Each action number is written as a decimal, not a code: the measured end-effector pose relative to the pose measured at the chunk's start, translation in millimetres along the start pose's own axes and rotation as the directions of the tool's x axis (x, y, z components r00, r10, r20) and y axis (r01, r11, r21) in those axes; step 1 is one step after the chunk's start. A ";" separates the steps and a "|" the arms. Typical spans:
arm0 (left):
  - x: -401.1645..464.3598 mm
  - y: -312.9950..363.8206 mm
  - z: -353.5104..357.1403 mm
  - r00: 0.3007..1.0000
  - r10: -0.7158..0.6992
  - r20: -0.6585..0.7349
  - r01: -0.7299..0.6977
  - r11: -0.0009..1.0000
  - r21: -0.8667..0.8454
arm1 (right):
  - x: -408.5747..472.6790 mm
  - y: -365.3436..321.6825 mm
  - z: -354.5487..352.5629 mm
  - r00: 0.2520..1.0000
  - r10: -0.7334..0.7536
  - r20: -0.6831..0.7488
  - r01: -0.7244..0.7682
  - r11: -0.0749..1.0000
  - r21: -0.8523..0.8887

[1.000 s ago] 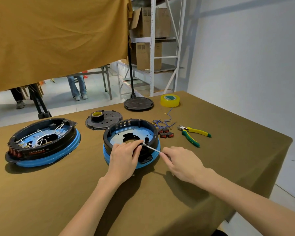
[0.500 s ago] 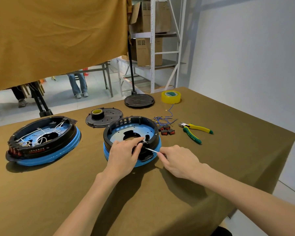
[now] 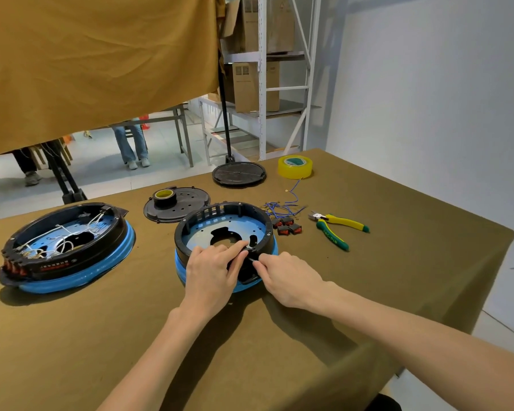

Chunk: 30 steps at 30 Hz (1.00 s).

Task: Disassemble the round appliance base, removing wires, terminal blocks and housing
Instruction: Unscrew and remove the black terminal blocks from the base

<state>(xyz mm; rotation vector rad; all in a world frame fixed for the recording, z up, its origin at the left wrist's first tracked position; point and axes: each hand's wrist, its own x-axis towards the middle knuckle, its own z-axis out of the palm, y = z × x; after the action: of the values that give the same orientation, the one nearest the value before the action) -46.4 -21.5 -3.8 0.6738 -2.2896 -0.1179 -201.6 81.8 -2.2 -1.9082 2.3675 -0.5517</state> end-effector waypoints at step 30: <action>-1.6 -2.4 5.4 0.997 0.046 -0.059 -0.044 0.999 0.028 | -4.3 0.9 12.9 0.987 0.149 -0.058 -0.137 0.975 0.176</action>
<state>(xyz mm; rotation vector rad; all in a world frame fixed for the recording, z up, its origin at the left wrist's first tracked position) -48.1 -23.4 -9.4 0.6310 -2.2506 -0.0452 -198.1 82.9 -15.2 -1.6587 2.3866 -0.7948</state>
